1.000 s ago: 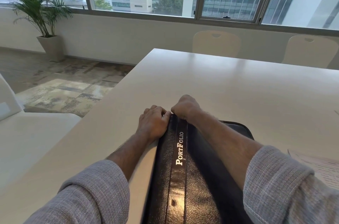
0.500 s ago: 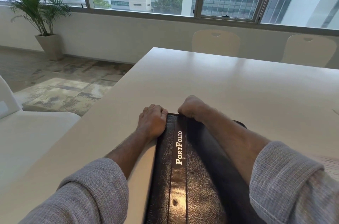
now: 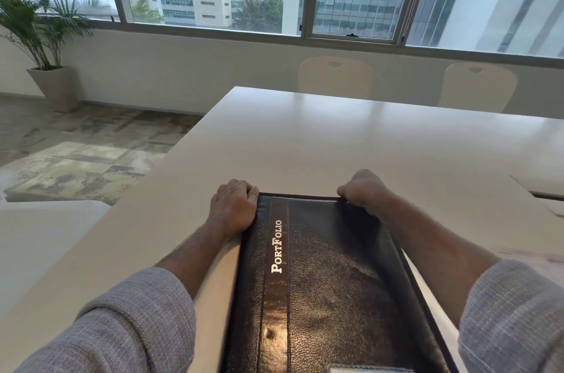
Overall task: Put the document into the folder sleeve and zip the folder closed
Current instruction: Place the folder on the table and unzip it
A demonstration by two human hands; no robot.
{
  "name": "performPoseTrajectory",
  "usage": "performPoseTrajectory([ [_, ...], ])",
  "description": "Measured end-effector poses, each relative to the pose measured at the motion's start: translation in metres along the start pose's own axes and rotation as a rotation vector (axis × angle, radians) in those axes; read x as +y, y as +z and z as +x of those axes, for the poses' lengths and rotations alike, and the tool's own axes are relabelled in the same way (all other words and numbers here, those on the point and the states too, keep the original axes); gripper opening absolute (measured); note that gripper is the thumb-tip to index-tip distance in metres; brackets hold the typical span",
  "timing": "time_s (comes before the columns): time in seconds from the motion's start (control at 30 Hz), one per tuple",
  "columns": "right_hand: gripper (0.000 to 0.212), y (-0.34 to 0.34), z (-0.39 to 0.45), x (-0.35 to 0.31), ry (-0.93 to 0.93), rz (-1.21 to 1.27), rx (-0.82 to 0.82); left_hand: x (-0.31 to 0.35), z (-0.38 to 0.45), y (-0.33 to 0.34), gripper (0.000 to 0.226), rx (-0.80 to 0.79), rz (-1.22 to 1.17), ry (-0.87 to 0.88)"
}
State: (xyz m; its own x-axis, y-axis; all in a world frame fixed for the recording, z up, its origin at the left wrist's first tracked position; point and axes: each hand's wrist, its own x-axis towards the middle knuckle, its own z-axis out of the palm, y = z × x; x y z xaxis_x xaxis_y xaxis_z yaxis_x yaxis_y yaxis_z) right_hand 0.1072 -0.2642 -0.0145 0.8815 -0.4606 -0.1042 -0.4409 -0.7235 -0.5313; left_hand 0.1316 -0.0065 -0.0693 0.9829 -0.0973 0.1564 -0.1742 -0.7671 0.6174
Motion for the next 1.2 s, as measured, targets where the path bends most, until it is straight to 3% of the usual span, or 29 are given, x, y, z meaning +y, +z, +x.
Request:
performPoseTrajectory([
  [0.37,0.028,-0.027,0.005,0.047,0.144,0.208,0.004,-0.002,0.003,0.002,0.025,0.004,0.063,-0.007],
  [0.57,0.037,-0.040,-0.006,0.058,0.292,0.174,-0.132,-0.006,0.005,0.004,0.025,0.003,0.061,-0.005],
  [0.7,0.038,-0.044,-0.017,0.066,0.305,0.288,-0.181,-0.006,0.007,0.005,0.025,0.008,0.057,-0.003],
  [0.9,0.014,-0.045,-0.035,0.086,0.121,0.483,-0.095,-0.008,0.003,0.002,0.032,-0.028,-0.032,0.067],
  [1.1,0.013,-0.048,-0.052,0.102,-0.160,0.282,-0.108,-0.009,0.005,0.002,0.030,-0.017,-0.009,0.092],
  [1.2,0.014,-0.045,-0.060,0.104,-0.252,0.130,0.005,-0.008,0.008,0.002,0.030,-0.034,0.008,0.074],
])
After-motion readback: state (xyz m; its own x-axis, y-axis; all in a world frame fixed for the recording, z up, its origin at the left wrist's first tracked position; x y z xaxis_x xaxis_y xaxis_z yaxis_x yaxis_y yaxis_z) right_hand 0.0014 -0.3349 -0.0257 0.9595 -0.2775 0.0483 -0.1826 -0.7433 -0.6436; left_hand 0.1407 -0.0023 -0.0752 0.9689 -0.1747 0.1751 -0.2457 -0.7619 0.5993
